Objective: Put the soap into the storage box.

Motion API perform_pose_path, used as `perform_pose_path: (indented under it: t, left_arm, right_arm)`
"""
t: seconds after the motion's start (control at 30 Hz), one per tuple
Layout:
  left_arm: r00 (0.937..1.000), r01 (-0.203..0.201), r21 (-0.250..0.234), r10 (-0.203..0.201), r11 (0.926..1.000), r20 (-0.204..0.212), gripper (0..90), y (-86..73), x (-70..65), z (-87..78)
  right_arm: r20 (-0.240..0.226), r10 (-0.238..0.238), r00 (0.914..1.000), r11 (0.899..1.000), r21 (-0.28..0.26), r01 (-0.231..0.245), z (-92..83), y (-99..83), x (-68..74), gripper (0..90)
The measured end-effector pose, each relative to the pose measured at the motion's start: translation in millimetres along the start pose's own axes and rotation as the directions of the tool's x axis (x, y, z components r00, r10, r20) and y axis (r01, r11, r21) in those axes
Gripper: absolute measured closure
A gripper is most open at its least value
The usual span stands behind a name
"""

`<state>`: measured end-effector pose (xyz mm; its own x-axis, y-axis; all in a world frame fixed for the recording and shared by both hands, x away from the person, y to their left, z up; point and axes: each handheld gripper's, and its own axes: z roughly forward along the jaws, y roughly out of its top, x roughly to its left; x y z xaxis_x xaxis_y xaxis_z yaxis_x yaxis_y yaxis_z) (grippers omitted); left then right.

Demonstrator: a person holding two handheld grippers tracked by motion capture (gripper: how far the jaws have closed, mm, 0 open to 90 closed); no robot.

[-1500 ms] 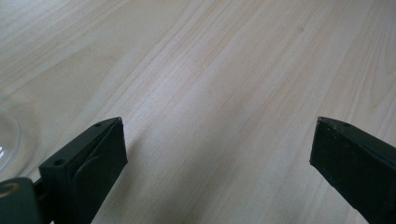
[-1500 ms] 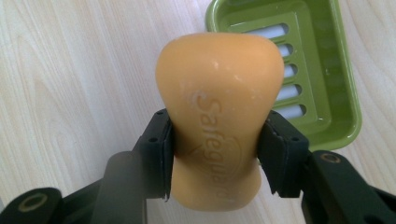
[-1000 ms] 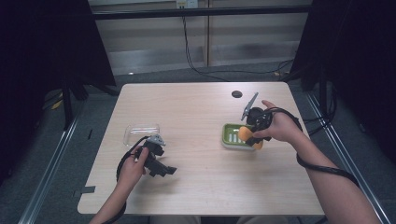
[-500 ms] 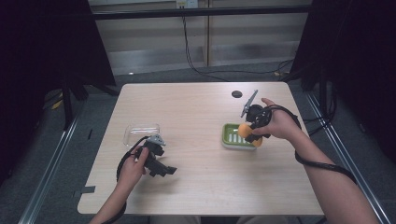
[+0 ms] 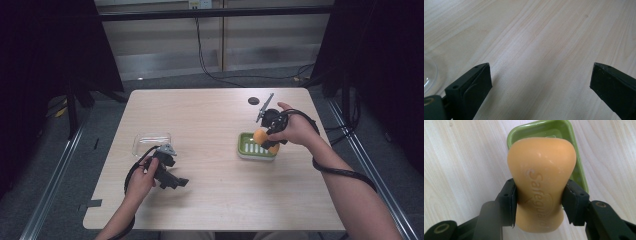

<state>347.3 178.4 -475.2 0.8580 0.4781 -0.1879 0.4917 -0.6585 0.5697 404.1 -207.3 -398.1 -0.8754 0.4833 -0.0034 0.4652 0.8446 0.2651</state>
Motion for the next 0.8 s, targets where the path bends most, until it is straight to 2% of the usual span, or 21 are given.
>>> perform_pose_path:
  t: [0.13,0.23,0.37,0.43,0.47,0.6,0.63,0.7,0.8]
  left_arm:
    - [1.0,0.008,-0.007,-0.008,0.9999,0.002,3.5,-0.1,-0.4,-0.1]
    - [1.0,-0.003,-0.007,0.003,1.0,0.0,3.5,0.3,-0.2,-0.7]
    - [1.0,0.007,-0.006,-0.007,1.0,-0.002,3.5,0.1,-1.0,0.2]
    - [1.0,0.004,-0.011,-0.004,0.9999,0.0,3.5,0.1,-1.3,0.4]
    - [1.0,-0.01,-0.001,0.01,1.0,-0.002,3.5,0.4,-0.4,-0.4]
    - [1.0,-0.007,0.0,0.007,1.0,-0.002,3.4,-0.1,-0.8,0.1]
    - [1.0,0.007,-0.008,-0.007,0.9999,-0.002,3.5,-0.4,-1.5,0.7]
    - [1.0,-0.008,0.002,0.009,1.0,-0.002,3.5,-0.2,-0.3,-0.1]
    - [1.0,-0.004,0.0,0.004,1.0,-0.002,3.5,-0.3,-0.6,0.1]
  right_arm:
    - [0.004,0.001,1.0,1.0,-0.001,-0.001,0.9,2.0,-1.4,50.5]
    - [0.0,0.011,0.9999,1.0,0.004,-0.011,1.9,3.5,-1.4,50.5]
    - [0.003,-0.004,1.0,1.0,0.008,0.004,4.4,5.4,-2.2,50.5]
    - [0.008,0.0,1.0,1.0,0.018,0.0,5.8,6.3,-2.3,50.5]
    - [0.011,-0.008,0.9999,1.0,0.014,0.008,6.7,6.5,-3.2,50.5]
    - [0.014,-0.016,0.9998,1.0,0.017,0.016,8.6,7.4,-4.6,50.5]
    - [0.021,-0.02,0.9996,1.0,0.015,0.02,9.5,7.6,-5.4,50.5]
    - [0.029,-0.027,0.9992,0.999,0.019,0.027,10.5,7.4,-6.9,50.5]
    - [0.036,-0.027,0.999,0.999,0.019,0.026,12.5,7.0,-8.1,50.5]
